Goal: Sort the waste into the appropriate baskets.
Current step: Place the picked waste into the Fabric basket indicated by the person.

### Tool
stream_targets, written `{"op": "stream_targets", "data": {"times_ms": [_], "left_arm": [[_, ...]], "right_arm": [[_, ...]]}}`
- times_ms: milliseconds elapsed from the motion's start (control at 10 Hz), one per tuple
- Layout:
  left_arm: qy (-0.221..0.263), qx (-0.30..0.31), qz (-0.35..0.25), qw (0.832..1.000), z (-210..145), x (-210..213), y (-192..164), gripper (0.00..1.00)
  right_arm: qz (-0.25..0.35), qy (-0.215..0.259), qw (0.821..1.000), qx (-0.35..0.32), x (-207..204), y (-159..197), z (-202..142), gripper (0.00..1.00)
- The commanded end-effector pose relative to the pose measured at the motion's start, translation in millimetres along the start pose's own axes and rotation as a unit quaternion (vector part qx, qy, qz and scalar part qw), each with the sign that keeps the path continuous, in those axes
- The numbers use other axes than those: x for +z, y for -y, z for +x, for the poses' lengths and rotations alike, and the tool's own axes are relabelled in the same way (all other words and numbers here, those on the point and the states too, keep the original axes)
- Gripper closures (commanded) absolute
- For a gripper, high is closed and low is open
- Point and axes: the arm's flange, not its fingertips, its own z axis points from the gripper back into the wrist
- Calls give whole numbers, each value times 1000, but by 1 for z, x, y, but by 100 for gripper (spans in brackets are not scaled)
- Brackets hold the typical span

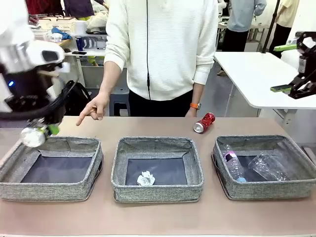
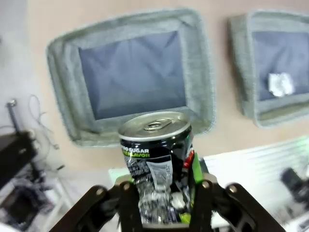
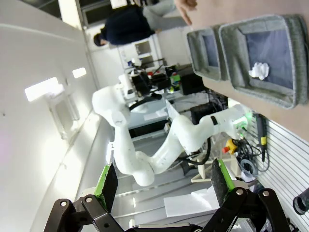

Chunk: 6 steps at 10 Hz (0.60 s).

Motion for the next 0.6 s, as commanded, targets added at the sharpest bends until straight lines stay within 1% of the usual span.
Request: {"op": "stream_targets", "data": {"times_ms": [0,100,200,500], "left_arm": [[34,70,19,997,-6,-20,-23,57],[35,98,15,995,-3,-32,-34,57],[35,108,3,994,1,-39,-38,57],[38,103,8,994,15,-41,-30,57]], "right_arm": [[0,-5,1000,9,2,-1,0,0],[0,-5,1000,9,2,-1,0,0],[0,-5,1000,9,2,-1,0,0],[0,-5,1000,9,2,-1,0,0]]}}
